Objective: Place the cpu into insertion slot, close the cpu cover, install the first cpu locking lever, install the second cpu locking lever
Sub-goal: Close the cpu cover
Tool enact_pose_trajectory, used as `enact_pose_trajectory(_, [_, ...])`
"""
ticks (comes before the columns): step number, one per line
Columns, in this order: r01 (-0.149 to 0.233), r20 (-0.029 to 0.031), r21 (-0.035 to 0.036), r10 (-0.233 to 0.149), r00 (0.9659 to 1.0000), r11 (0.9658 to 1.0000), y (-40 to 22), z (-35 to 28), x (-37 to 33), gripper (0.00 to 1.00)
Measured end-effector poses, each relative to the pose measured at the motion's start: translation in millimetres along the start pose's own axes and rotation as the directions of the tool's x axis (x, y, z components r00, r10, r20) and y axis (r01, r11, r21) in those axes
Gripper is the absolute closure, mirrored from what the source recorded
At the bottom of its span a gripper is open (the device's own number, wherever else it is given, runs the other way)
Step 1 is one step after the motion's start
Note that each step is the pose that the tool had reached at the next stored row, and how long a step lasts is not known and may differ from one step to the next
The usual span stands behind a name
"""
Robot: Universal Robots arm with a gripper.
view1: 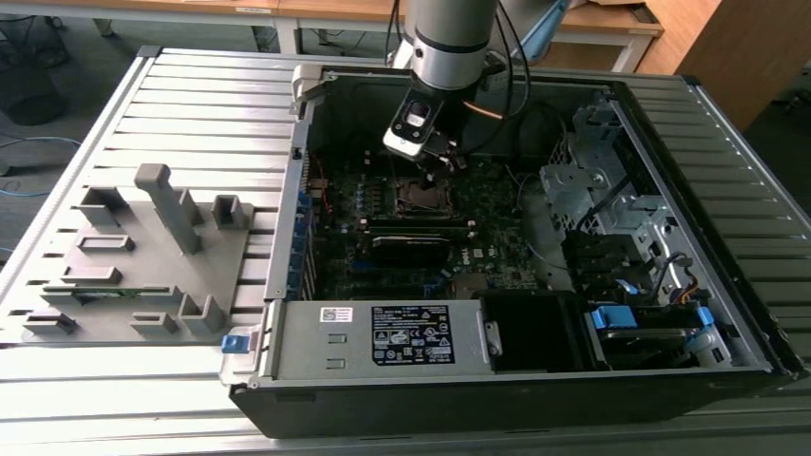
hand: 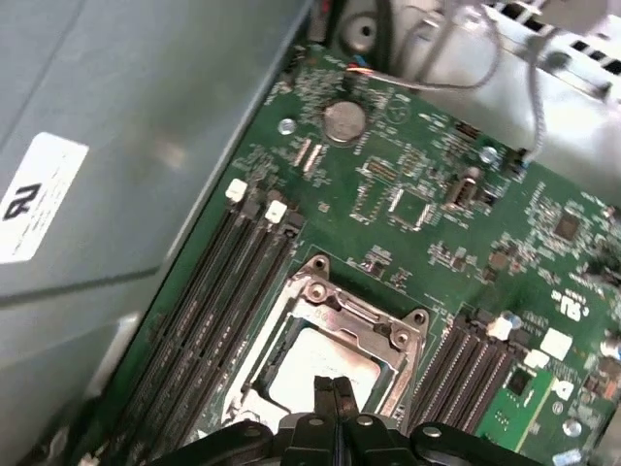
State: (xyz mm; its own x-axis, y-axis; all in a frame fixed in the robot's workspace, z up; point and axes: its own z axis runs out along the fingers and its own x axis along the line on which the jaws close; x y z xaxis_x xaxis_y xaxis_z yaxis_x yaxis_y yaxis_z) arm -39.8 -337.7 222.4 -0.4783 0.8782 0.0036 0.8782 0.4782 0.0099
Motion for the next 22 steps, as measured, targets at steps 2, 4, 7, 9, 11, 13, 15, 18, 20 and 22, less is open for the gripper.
enact_pose_trajectory(2, [0.036, -0.0003, 0.0001, -0.036, 0.9994, 0.9994, 0.0, 0.1, 0.0, 0.89])
enact_pose_trajectory(4, [0.072, -0.0007, 0.0002, -0.072, 0.9974, 0.9974, 0.0, 0.3, 0.0, 0.89])
enact_pose_trajectory(7, [0.127, -0.0013, 0.0004, -0.127, 0.9919, 0.9919, 0.0, 0.6, 0.0, 0.89])
enact_pose_trajectory(9, [0.162, -0.0017, 0.0004, -0.162, 0.9868, 0.9868, 0.0, 0.7, 0.0, 0.89])
enact_pose_trajectory(11, [0.198, -0.002, 0.0005, -0.198, 0.9803, 0.9803, 0.0, 0.8, 0.0, 0.89])
enact_pose_trajectory(13, [0.234, -0.0024, 0.0005, -0.234, 0.9721, 0.9721, 0.0, 1.0, 0.0, 0.89])
enact_pose_trajectory(15, [0.269, -0.0028, 0.0006, -0.269, 0.9631, 0.9631, 0.0, 1.1, 0.0, 0.89])
enact_pose_trajectory(18, [0.321, -0.0034, 0.0006, -0.321, 0.9472, 0.9472, 0.0, 1.4, 0.0, 0.89])
enact_pose_trajectory(20, [0.356, -0.0037, 0.0007, -0.356, 0.9346, 0.9346, 0.0, 1.5, 0.0, 0.89])
enact_pose_trajectory(22, [0.389, -0.0041, 0.0007, -0.389, 0.9211, 0.9211, 0.0, 1.6, 0.0, 0.89])
